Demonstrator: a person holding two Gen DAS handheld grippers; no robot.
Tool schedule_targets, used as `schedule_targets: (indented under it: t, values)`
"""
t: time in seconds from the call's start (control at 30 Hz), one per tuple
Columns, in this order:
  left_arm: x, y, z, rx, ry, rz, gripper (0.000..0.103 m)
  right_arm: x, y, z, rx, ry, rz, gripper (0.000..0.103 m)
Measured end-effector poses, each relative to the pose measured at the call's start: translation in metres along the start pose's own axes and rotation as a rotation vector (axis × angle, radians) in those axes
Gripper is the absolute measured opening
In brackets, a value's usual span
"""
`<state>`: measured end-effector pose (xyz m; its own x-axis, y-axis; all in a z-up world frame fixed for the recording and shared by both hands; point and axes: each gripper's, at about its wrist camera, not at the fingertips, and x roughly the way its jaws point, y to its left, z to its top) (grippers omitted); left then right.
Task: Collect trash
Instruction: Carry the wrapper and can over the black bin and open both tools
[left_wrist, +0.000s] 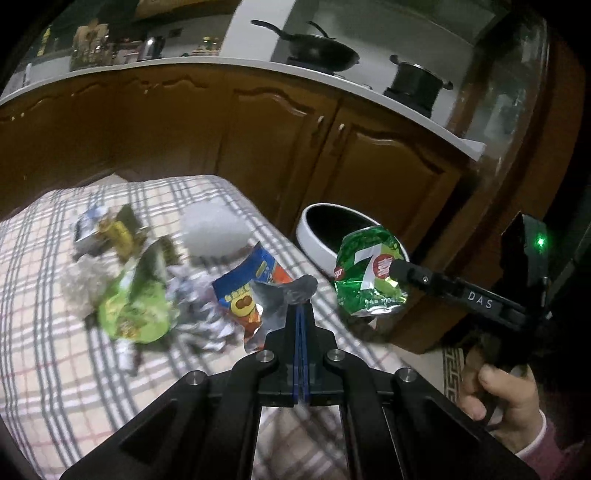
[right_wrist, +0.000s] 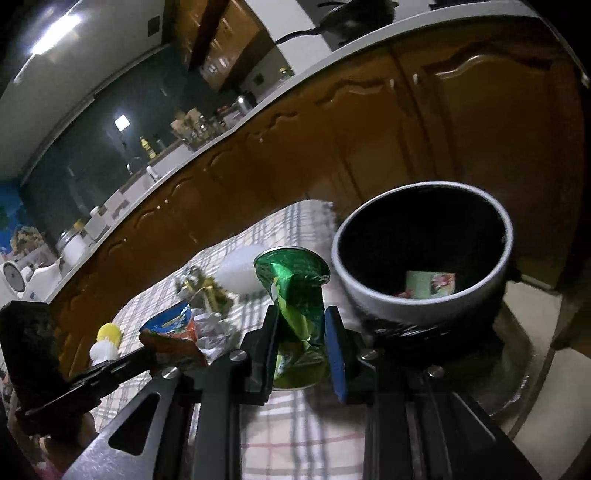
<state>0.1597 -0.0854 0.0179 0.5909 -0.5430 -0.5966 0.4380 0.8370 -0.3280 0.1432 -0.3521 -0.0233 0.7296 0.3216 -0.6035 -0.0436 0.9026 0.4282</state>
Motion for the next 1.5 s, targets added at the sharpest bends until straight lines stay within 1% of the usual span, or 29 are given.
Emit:
schedule_targets:
  t: [0.17, 0.4, 0.57, 0.83, 1.1, 1.27, 1.5]
  values:
    - [0.028, -0.014, 0.016, 0.017, 0.011, -0.03, 0.0, -0.008, -0.02, 0.008, 0.003, -0.021, -0.046, 0.025]
    - [0.072, -0.035, 0.041, 0.074, 0.023, -0.036, 0.0, -0.021, -0.046, 0.025, 0.0, -0.063, -0.117, 0.025]
    - [0.102, -0.045, 0.053, 0.086, 0.036, -0.039, 0.0, -0.024, -0.063, 0.034, 0.008, -0.081, -0.158, 0.025]
    - [0.145, -0.062, 0.076, 0.106, 0.054, -0.042, 0.0, -0.013, -0.083, 0.047, 0.013, -0.069, -0.195, 0.025]
    - [0.189, -0.067, 0.09, 0.091, 0.101, -0.05, 0.0, -0.002, -0.094, 0.058, 0.007, -0.059, -0.21, 0.025]
    - [0.209, -0.071, 0.095, 0.097, 0.118, -0.04, 0.0, 0.007, -0.104, 0.064, 0.007, -0.042, -0.222, 0.025]
    - [0.227, -0.075, 0.098, 0.1, 0.138, -0.035, 0.0, 0.018, -0.114, 0.07, 0.01, -0.02, -0.233, 0.025]
